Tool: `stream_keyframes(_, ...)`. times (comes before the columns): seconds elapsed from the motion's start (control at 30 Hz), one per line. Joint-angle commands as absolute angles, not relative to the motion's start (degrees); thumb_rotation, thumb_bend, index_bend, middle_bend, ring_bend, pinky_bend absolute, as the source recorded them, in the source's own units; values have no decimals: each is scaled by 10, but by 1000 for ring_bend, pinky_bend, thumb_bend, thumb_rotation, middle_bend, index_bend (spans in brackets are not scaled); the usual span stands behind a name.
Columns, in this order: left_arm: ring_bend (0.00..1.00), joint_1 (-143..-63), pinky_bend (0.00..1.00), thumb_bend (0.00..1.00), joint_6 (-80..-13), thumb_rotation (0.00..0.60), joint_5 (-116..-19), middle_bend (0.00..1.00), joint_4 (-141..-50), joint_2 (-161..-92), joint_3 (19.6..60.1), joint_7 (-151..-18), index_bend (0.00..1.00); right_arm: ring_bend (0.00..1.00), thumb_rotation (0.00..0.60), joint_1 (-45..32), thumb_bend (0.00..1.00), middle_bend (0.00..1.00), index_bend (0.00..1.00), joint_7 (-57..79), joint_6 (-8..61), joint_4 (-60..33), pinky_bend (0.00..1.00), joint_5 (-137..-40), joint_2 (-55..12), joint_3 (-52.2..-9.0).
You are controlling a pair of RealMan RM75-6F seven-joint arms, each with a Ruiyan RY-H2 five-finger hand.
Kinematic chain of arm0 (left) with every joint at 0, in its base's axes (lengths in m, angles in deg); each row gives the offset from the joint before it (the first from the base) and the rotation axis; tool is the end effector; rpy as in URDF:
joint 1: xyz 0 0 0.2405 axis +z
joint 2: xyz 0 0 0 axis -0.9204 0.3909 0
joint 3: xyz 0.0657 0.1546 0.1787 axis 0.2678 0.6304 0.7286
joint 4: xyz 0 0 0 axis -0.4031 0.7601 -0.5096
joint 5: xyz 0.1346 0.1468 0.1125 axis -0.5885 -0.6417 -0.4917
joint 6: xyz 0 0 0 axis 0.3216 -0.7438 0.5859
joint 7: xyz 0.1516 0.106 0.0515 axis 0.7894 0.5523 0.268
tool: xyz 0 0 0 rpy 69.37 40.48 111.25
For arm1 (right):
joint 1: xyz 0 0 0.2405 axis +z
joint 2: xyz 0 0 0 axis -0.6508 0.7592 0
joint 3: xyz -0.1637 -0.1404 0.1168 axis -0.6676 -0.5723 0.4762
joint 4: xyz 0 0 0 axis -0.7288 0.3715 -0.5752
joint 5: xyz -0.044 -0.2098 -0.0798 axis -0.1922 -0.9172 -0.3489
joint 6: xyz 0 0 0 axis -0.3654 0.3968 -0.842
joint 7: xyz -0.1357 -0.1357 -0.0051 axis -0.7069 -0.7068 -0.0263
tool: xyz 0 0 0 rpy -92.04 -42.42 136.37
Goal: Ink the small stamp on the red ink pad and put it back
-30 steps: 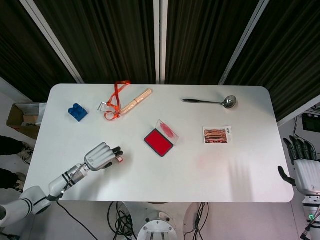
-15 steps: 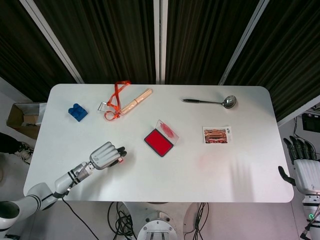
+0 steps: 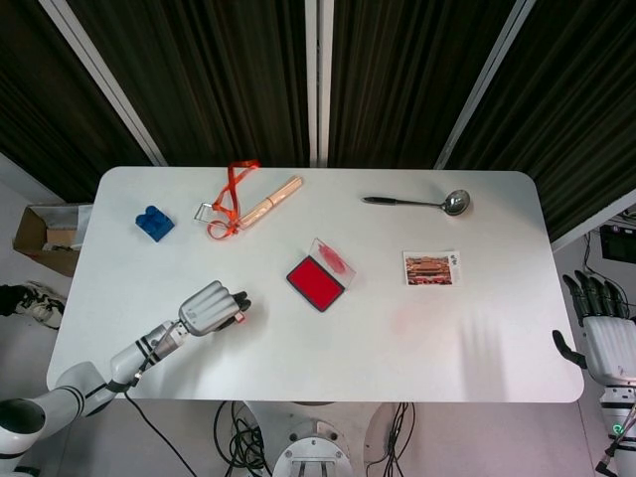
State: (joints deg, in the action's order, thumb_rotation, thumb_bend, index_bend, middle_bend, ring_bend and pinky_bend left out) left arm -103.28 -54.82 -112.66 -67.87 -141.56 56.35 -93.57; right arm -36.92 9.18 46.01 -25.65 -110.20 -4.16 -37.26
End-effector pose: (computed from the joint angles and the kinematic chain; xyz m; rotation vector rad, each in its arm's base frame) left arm -0.2147 0.3316 -0.0768 -2.2647 -0.4026 -0.9887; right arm -0.3387 -0.2272 0.1402 1.3689 -0.8752 0.8043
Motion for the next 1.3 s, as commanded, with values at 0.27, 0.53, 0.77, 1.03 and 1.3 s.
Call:
stream_keyframes(0.27,956,-1034,1000,357,-555,600,-1123,521,-663,-1424,568,-941,524,0,600,-370,230,0,0,89,458,-257,0,-1100,-42,-373)
stream_keyframes(0.53,965,-1035,1000,375,-563,600,-1118,552,-660,-1424,568,-943,557,0,600,-369,230,0,0,87,458,-258,0,-1099,-43,-372)
stream_keyframes(0.77,969,-1062,1000,382,-562,600,-1105,573,-706,-1395,544,-953,577,0,600,-370,230,0,0,87,459,-260,0,-1099,-41,-372)
stream_keyframes(1.03,974,-1135,1000,397,-494,600,-1065,595,-813,-1352,486,-1004,599,0,600,-368,230,0,0,90,458,-258,0,-1101,-44,-372)
stream_keyframes(1.3,976,-1199,1000,407,-411,600,-1039,599,-792,-1402,458,-1019,603,0,600,-369,230,0,0,97,459,-256,0,-1101,-43,-372)
